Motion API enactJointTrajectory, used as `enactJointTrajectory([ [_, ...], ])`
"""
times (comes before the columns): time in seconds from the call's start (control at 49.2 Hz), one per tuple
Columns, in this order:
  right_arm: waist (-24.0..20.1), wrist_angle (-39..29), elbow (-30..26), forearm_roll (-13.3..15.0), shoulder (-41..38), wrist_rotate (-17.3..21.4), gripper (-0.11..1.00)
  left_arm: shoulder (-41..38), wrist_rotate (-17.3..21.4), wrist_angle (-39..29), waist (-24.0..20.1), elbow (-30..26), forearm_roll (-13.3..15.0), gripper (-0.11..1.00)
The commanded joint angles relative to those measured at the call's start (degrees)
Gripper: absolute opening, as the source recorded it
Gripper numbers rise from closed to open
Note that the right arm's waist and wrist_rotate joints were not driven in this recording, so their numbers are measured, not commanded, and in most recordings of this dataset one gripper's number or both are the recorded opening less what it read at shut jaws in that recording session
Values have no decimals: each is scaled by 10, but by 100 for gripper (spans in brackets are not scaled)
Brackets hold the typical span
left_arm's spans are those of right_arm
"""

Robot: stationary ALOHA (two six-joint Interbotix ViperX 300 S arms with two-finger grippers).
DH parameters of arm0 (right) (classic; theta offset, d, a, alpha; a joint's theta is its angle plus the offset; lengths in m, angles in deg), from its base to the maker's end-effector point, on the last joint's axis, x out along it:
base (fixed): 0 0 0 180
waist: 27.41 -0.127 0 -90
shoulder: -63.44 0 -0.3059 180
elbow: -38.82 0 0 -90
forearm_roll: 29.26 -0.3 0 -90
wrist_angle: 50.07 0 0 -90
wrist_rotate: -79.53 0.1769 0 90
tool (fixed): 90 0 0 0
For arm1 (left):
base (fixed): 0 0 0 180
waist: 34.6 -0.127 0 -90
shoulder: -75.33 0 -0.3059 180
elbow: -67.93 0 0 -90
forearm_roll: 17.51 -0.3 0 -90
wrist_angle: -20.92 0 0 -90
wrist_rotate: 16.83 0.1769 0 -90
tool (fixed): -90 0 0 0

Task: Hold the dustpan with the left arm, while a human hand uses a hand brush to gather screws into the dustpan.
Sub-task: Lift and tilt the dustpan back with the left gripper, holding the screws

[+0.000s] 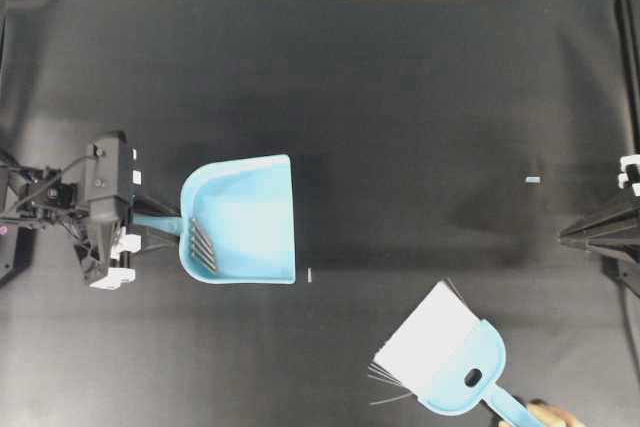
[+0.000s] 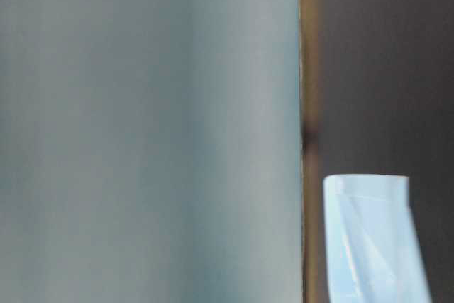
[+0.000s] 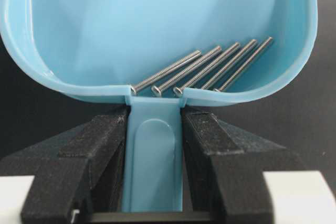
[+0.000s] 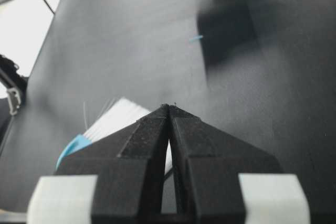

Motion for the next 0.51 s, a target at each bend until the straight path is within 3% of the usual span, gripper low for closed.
enactJointTrajectory([
  [0.0,0,3,-3,-1,-3,0,0,-2,1,4,5,-9,-3,31],
  [0.488,0,2,-3,-1,-3,-1,0,-7,8,1,16,-13,-3,31],
])
